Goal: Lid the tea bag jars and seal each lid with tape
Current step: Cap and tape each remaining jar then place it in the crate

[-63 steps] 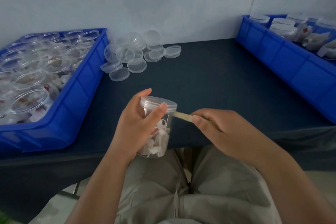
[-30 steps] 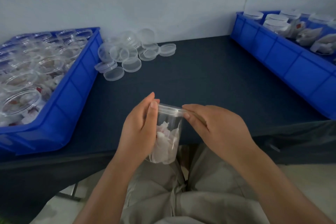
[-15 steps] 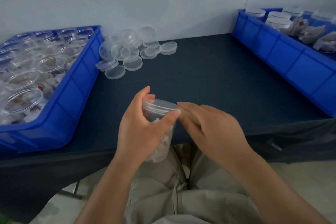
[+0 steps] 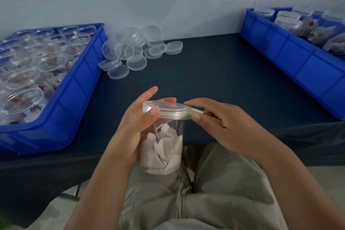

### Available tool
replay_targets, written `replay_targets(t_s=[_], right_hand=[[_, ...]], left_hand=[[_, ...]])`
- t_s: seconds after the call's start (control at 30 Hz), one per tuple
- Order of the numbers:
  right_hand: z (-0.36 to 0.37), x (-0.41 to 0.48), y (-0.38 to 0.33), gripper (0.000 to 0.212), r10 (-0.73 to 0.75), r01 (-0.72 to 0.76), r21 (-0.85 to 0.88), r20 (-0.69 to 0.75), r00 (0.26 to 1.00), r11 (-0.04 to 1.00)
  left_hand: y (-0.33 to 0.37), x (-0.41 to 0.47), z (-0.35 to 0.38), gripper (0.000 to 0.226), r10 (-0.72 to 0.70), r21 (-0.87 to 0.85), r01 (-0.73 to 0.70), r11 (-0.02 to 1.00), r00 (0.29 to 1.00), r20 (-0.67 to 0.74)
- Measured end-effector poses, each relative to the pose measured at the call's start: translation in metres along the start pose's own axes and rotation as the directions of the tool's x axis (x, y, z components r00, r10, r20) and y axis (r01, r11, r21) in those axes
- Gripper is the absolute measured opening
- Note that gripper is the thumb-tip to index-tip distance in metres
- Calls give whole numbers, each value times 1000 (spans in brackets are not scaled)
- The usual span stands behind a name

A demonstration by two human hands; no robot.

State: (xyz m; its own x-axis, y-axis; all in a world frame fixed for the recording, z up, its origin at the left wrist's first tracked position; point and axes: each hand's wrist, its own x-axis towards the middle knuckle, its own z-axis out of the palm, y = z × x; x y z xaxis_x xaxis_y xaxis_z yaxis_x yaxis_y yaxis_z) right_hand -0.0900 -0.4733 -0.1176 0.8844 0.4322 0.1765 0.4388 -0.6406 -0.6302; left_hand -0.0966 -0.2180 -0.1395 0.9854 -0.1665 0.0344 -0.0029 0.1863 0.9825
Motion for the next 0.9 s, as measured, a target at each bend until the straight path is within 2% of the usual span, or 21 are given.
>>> replay_targets(t_s=[0.17,0.27,0.43,0.53,0.6,0.73,0.8,0.9], right_hand=[[7,0,-3,36,-2,2,-15,12,1000,1000],[9,0,-3,34,-21,21,3,-21,1000,1000],[15,1,-3,35,-39,35,-45,-88,995,998],[15,0,0,35,-29,18,-77,-138,990,997],[14,-1,2,35,-13,-9,-138,-157,987,990],[18,-2,0,33,-17,-19,-216,-167,986,976],[23,-3,-3,35,-24,-9,-210,-154,988,978],[28,-3,-9,35,-15,-8,-187,-124,992,982]], left_hand=[[-6,3,-4,98,19,16,-21,1000,995,99],[-7,5,-2,98,57,73,-66,995,992,112],[-9,6,6,96,245,307,-234,923,970,3],[-10,7,6,75,352,463,-270,844,931,-100],[-10,7,6,73,349,494,-242,836,927,-137],[-13,4,17,95,281,546,-205,812,958,-59],[-15,3,24,99,334,589,-214,779,937,-101],[-16,3,24,89,406,616,-222,755,897,-174]])
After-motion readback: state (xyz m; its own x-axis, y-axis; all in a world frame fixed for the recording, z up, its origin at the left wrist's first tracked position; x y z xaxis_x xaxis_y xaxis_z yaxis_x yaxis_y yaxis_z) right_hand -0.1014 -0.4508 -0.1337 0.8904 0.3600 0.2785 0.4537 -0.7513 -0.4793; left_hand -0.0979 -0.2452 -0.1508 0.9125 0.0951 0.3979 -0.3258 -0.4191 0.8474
